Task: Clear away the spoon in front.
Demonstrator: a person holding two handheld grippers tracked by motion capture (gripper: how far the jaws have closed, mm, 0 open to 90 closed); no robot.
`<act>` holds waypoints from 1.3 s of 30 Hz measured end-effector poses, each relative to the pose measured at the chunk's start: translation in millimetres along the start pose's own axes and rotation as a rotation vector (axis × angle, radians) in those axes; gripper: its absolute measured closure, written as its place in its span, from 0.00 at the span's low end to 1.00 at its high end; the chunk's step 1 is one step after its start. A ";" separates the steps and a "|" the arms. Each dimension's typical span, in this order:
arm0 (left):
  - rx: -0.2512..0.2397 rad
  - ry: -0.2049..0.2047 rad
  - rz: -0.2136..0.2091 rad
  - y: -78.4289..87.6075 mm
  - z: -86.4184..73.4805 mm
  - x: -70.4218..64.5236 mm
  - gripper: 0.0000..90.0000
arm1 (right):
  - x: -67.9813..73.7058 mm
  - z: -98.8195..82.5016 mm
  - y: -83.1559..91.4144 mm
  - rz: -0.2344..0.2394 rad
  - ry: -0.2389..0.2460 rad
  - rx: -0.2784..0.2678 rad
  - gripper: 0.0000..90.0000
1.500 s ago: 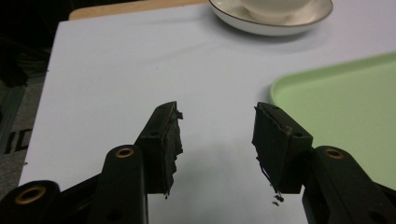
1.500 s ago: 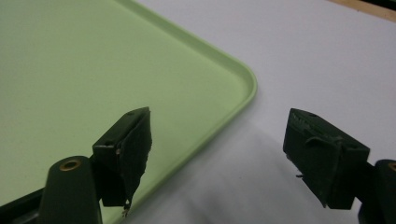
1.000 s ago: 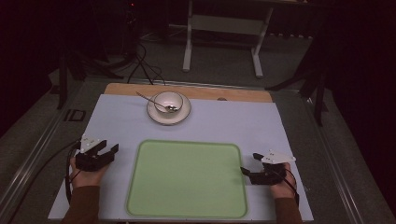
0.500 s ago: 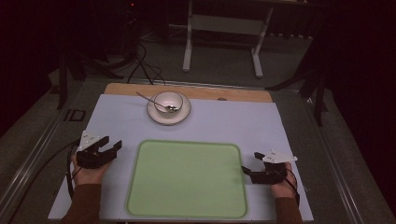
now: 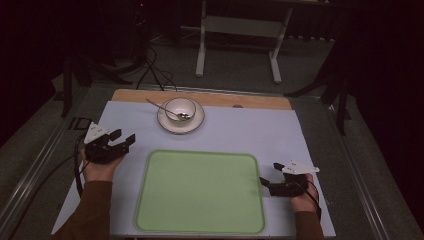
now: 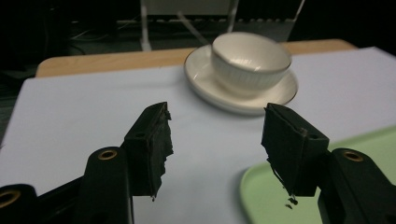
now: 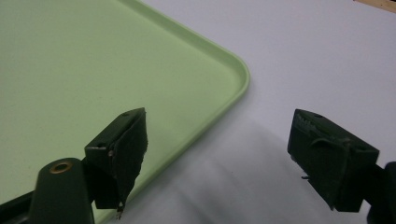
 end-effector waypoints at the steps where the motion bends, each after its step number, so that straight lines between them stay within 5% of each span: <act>1: -0.003 0.001 -0.005 -1.9 4.1 -1.4 0.46 | 0.2 -0.1 -0.4 0.000 0.001 0.001 0.22; 14: -0.002 -0.012 -0.002 -27.5 35.8 -10.5 0.46 | 0.8 -1.4 -1.7 0.003 0.005 0.017 0.22; 39: 0.031 -0.016 0.052 -75.5 61.2 -4.8 0.49 | 1.3 -1.7 -2.0 0.002 0.009 0.022 0.22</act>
Point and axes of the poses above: each handheld gripper's, and its own axes: y roughly backward along the jaws, z roughly out of its top, x roughly to its left, the point moved 9 cm from there along -y, roughly forward along the jaws, and after that the axes turned 10 degrees about z, right-handed, at the moved point
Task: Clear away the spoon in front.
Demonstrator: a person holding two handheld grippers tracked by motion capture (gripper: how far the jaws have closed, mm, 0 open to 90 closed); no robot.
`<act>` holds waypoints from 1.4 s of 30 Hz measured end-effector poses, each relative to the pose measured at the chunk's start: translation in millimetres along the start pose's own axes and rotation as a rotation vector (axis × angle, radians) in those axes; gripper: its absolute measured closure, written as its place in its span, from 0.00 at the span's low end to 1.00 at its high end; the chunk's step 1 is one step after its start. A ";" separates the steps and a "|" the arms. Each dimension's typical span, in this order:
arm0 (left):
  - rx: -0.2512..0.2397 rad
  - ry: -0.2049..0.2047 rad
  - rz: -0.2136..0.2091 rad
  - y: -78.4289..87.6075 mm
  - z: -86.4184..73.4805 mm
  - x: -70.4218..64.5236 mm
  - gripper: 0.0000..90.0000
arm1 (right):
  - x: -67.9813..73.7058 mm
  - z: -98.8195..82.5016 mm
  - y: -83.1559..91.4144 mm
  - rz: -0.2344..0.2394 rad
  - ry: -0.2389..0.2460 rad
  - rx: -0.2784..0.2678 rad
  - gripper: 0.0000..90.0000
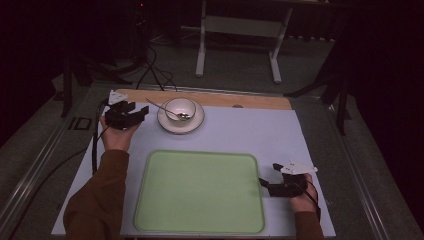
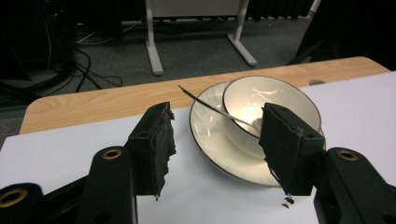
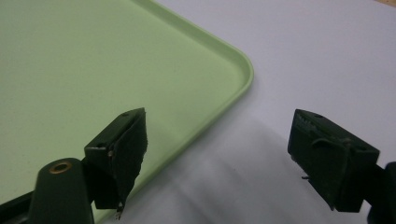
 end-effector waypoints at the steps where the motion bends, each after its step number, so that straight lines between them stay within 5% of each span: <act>1: -0.002 0.006 0.001 -2.2 0.4 0.5 0.49 | 0.1 0.3 0.4 0.000 -0.001 -0.003 0.22; 14: 0.036 0.028 0.023 -41.8 8.7 1.4 0.50 | 1.1 -0.5 -0.9 0.005 0.006 0.005 0.21; 19: 0.093 0.063 0.015 -59.6 1.2 1.1 0.45 | 1.5 -0.3 -0.8 0.006 0.005 0.003 0.21; 26: 0.143 0.145 -0.060 -76.4 -9.7 -9.1 0.47 | 0.8 -0.5 -0.3 0.003 0.003 0.002 0.21; 34: 0.120 0.214 -0.074 -81.7 -6.6 -12.6 0.70 | 1.3 -2.7 -0.2 -0.005 0.013 0.022 0.21; 42: 0.050 0.196 -0.118 -64.7 2.4 -24.6 0.90 | 1.1 -4.0 1.0 -0.010 0.010 0.027 0.21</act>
Point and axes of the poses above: each handheld gripper's, and its own axes: y roughly backward along the jaws, z roughly out of its top, x roughly to its left, the point moved 9 cm from there along -y, roughly forward along the jaws, and after that the axes turned 10 degrees about z, right-handed, at the moved point
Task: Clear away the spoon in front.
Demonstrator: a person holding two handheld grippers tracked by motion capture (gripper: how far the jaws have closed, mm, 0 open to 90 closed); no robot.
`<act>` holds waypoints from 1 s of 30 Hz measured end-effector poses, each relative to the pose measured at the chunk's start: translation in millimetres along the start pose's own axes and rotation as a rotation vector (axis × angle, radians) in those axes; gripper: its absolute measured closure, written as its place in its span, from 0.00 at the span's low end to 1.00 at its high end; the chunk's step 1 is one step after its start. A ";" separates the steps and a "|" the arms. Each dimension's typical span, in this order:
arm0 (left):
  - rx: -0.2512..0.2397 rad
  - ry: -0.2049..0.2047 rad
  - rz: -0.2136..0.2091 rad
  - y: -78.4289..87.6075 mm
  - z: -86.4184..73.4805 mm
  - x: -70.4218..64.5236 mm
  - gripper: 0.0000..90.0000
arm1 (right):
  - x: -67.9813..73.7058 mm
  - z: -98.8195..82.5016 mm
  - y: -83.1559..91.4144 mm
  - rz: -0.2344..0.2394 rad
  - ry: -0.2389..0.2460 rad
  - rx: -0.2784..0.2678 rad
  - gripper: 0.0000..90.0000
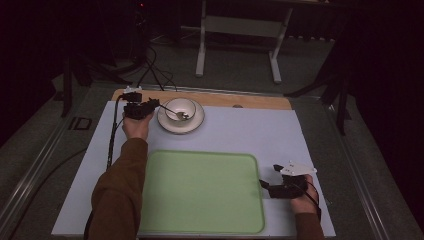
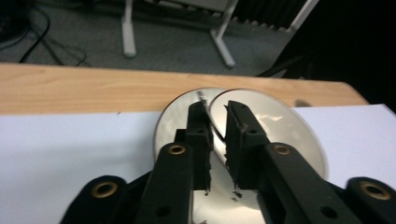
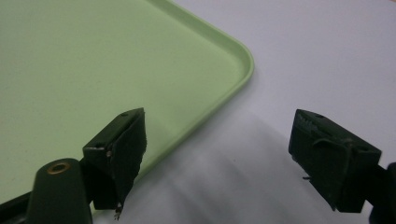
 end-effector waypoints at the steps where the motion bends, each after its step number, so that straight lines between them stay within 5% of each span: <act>1: -0.013 -0.005 -0.013 3.2 1.3 -2.6 0.91 | 0.3 -0.1 -0.2 0.000 0.000 0.002 0.21; 6: -0.067 -0.034 -0.038 16.0 6.0 -12.3 0.98 | 1.2 -0.5 -1.0 0.001 0.003 0.009 0.21; 19: -0.157 -0.126 -0.019 44.1 18.4 -26.4 0.99 | 1.0 -0.2 -1.5 -0.001 0.001 0.008 0.21; 30: -0.223 -0.198 -0.006 87.7 33.2 -21.2 0.99 | 0.3 0.5 -1.2 -0.004 -0.002 -0.002 0.21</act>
Point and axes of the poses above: each handheld gripper's, and its own axes: y roughly backward along the jaws, z roughly out of its top, x roughly to its left, the point moved 9 cm from there along -y, roughly forward along the jaws, and after that the axes turned 10 degrees about z, right-handed, at the moved point
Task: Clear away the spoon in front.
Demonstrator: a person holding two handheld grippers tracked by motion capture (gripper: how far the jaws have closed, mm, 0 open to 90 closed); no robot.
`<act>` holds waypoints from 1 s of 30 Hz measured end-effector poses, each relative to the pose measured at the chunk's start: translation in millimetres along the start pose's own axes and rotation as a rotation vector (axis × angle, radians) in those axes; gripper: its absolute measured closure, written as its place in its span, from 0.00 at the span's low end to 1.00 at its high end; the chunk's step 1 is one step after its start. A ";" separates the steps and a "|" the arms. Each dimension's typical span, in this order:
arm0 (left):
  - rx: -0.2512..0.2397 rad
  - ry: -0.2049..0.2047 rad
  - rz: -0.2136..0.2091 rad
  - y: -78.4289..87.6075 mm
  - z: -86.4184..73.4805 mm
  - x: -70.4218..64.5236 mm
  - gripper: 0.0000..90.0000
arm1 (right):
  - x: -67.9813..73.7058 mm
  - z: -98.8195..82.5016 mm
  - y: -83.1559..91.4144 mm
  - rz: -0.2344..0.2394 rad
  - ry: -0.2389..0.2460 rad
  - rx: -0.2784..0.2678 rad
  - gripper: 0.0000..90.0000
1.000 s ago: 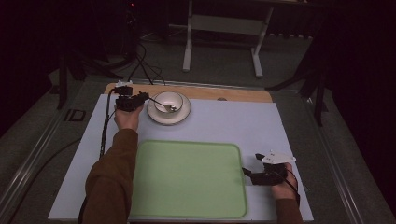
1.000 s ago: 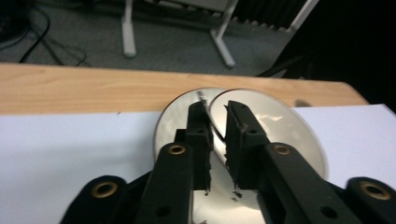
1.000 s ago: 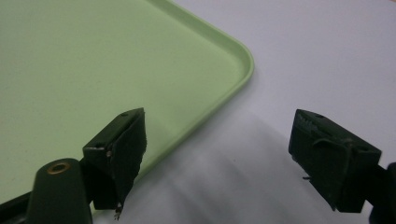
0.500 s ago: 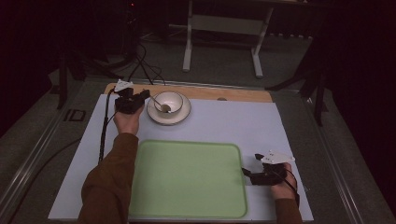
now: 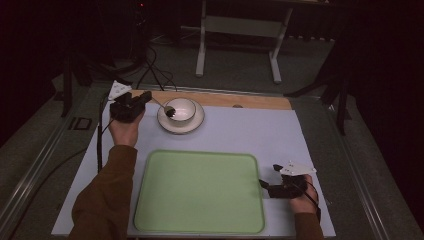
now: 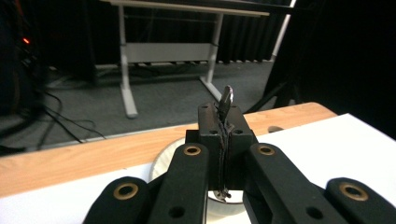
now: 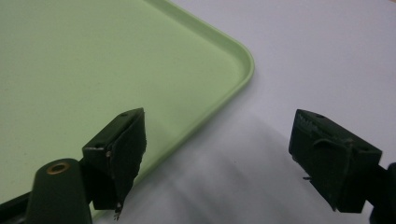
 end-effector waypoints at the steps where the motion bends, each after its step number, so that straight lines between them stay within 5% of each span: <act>1: -0.002 -0.003 -0.002 3.6 0.9 0.7 0.99 | 0.1 0.0 0.2 -0.001 0.000 0.000 0.21; 22: 0.050 -0.090 -0.018 54.3 -13.2 1.0 0.99 | 0.3 0.9 1.3 0.002 -0.009 -0.010 0.21; 30: 0.072 -0.086 -0.044 65.0 -26.8 1.0 0.99 | 0.4 0.9 1.2 0.002 -0.008 -0.010 0.21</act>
Point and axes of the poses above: each handheld gripper's, and its own axes: y roughly backward along the jaws, z roughly out of its top, x roughly to its left, the point moved 9 cm from there along -y, roughly forward along the jaws, and after that the axes turned 10 degrees about z, right-handed, at the moved point
